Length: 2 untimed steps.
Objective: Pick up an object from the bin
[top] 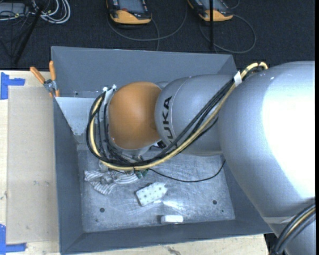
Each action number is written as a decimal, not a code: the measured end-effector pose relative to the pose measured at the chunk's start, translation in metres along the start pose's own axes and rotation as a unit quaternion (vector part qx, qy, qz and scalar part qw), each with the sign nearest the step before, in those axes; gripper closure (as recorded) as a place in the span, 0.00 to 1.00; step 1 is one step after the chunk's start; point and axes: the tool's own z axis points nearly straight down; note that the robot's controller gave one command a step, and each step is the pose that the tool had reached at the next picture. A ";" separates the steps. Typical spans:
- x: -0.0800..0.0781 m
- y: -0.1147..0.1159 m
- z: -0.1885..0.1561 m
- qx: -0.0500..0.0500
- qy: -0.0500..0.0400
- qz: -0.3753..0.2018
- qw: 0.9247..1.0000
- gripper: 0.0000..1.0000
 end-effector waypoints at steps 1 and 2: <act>0.000 0.000 0.000 0.000 0.000 0.000 1.000 1.00; -0.004 -0.005 -0.141 0.001 -0.003 -0.010 1.000 1.00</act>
Offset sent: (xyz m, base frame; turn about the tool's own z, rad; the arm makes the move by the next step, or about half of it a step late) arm 0.0048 -0.0047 0.1392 -0.0221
